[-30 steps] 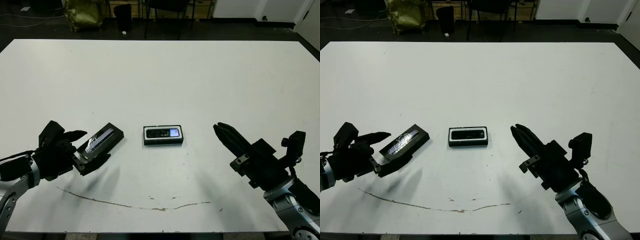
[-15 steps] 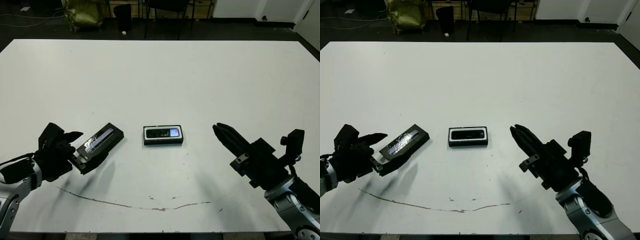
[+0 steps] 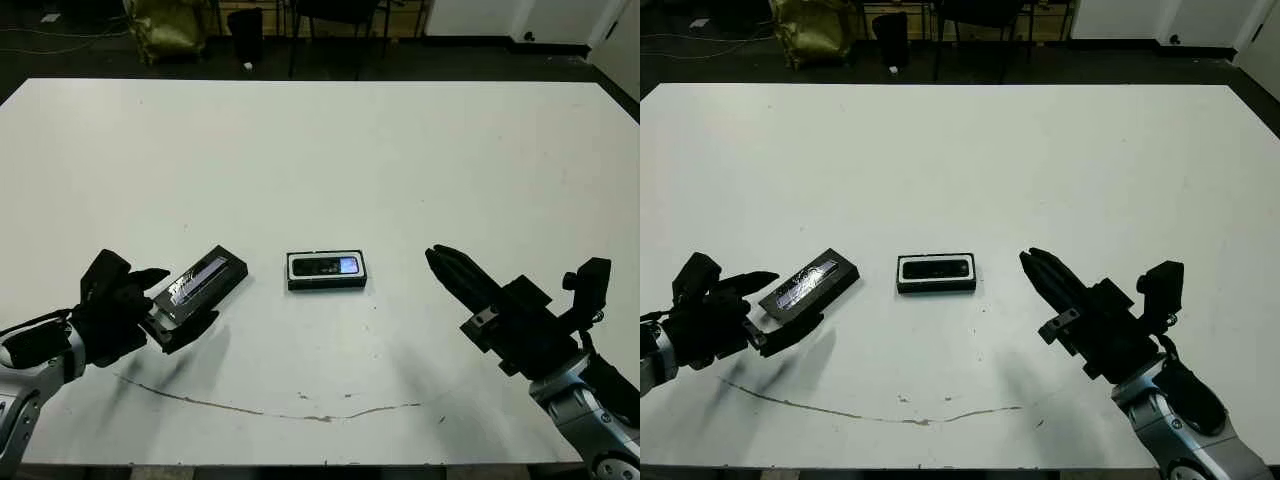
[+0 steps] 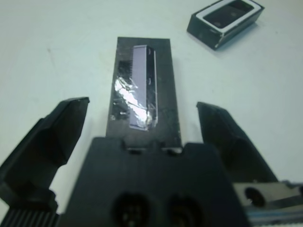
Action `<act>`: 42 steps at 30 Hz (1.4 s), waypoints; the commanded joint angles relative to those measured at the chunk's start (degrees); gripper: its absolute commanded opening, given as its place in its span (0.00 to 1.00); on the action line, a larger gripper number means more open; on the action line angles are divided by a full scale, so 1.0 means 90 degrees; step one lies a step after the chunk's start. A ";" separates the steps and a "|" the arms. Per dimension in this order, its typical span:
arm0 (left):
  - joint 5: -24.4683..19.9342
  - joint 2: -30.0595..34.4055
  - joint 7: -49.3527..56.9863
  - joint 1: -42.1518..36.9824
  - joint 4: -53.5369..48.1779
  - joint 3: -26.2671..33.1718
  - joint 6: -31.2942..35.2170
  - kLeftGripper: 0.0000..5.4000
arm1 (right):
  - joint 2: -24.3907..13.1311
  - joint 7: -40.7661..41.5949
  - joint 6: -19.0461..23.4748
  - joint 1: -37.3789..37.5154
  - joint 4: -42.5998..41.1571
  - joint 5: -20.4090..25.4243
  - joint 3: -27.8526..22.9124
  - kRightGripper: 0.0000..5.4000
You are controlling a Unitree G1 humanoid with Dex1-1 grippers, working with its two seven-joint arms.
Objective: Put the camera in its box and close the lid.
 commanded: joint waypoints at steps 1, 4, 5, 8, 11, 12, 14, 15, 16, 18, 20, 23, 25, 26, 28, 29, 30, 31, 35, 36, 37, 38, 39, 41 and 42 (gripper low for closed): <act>0.0018 -0.0037 0.0096 0.0057 0.0152 -0.0018 0.0212 1.00 | -0.0063 0.0046 -0.0017 0.0008 0.0075 -0.0049 -0.0049 0.00; 0.0083 -0.0013 0.0105 0.0038 0.0238 -0.0055 0.0178 1.00 | -0.0075 0.0053 -0.0027 0.0008 0.0075 -0.0055 -0.0050 0.00; 0.0152 0.0010 0.0127 0.0027 0.0276 -0.0085 0.0152 1.00 | -0.0081 0.0039 0.0007 0.0006 0.0069 -0.0018 -0.0061 0.00; 0.0222 0.0000 0.0148 0.0006 0.0404 -0.0093 0.0101 1.00 | -0.0088 0.0023 0.0064 0.0004 0.0069 0.0069 -0.0085 0.00; 0.0282 -0.0009 0.0176 -0.0005 0.0519 -0.0113 0.0052 1.00 | -0.0099 0.0027 0.0044 0.0015 0.0070 0.0050 -0.0086 0.00; 0.0290 -0.0013 0.0201 -0.0012 0.0545 -0.0117 0.0092 1.00 | -0.0105 0.0018 0.0055 0.0015 0.0061 0.0050 -0.0087 0.00; 0.0307 -0.0020 0.0209 -0.0018 0.0608 -0.0133 0.0070 1.00 | -0.0127 -0.0033 0.0121 0.0013 0.0029 0.0068 -0.0095 0.00; 0.0302 -0.0031 0.0203 -0.0018 0.0640 -0.0134 0.0047 1.00 | -0.0132 -0.0044 0.0127 0.0012 0.0018 0.0064 -0.0095 0.00; 0.0243 -0.0061 0.0212 -0.0022 0.0646 -0.0113 0.0118 1.00 | -0.0136 -0.0055 0.0135 0.0010 0.0009 0.0066 -0.0095 0.00; 0.0211 -0.0072 0.0178 -0.0024 0.0685 -0.0119 0.0120 1.00 | -0.0132 -0.0051 0.0129 0.0009 0.0007 0.0087 -0.0097 0.00; 0.0130 -0.0087 0.0119 -0.0030 0.0724 -0.0109 0.0151 1.00 | -0.0115 -0.0032 0.0092 0.0013 0.0018 0.0097 -0.0096 0.00; 0.0073 -0.0076 0.0051 -0.0021 0.0738 -0.0133 0.0106 1.00 | -0.0124 -0.0045 0.0086 0.0013 0.0015 0.0072 -0.0090 0.00; -0.0003 -0.0119 0.0036 -0.0014 0.0762 -0.0119 0.0131 1.00 | -0.0140 -0.0020 0.0065 0.0005 0.0027 0.0035 -0.0083 0.00; -0.0041 -0.0144 0.0045 -0.0008 0.0766 -0.0106 0.0155 1.00 | -0.0147 -0.0010 0.0057 0.0002 0.0029 0.0019 -0.0080 0.00; -0.0094 -0.0165 0.0015 0.0010 0.0776 -0.0107 0.0129 1.00 | -0.0165 -0.0001 0.0050 0.0000 0.0024 -0.0007 -0.0081 0.00; -0.0095 -0.0156 -0.0026 0.0013 0.0796 -0.0125 0.0078 1.00 | -0.0168 0.0009 0.0042 -0.0001 0.0030 -0.0016 -0.0081 0.00; -0.0059 -0.0136 -0.0076 0.0018 0.0822 -0.0156 -0.0030 1.00 | -0.0171 0.0013 0.0039 -0.0002 0.0034 -0.0024 -0.0081 0.00; -0.0001 -0.0111 -0.0139 0.0020 0.0856 -0.0197 -0.0180 1.00 | -0.0176 0.0009 0.0053 -0.0004 0.0034 -0.0018 -0.0087 0.00; 0.0049 -0.0019 -0.0400 -0.0006 0.0948 -0.0281 -0.0419 1.00 | -0.0169 -0.0005 0.0070 -0.0006 0.0036 -0.0002 -0.0096 0.00; 0.0051 0.0004 -0.0444 -0.0007 0.0938 -0.0293 -0.0419 1.00 | -0.0172 -0.0017 0.0091 -0.0009 0.0029 0.0011 -0.0098 0.00; 0.0092 0.0066 -0.0507 -0.0008 0.0908 -0.0332 -0.0429 1.00 | -0.0165 0.0005 0.0071 -0.0008 0.0043 0.0015 -0.0096 0.00; 0.0132 0.0133 -0.0524 -0.0015 0.0846 -0.0373 -0.0347 0.98 | -0.0145 0.0045 0.0020 -0.0007 0.0066 0.0013 -0.0092 0.00; 0.0191 0.0186 -0.0518 -0.0011 0.0791 -0.0408 -0.0320 0.95 | -0.0130 0.0071 -0.0004 -0.0007 0.0084 0.0026 -0.0092 0.00; 0.0243 0.0247 -0.0500 0.0010 0.0705 -0.0446 -0.0295 0.88 | -0.0117 0.0053 0.0028 -0.0007 0.0083 0.0064 -0.0101 0.00; 0.0252 0.0279 -0.0487 0.0012 0.0653 -0.0465 -0.0249 0.84 | -0.0120 0.0025 0.0054 -0.0005 0.0066 0.0064 -0.0104 0.00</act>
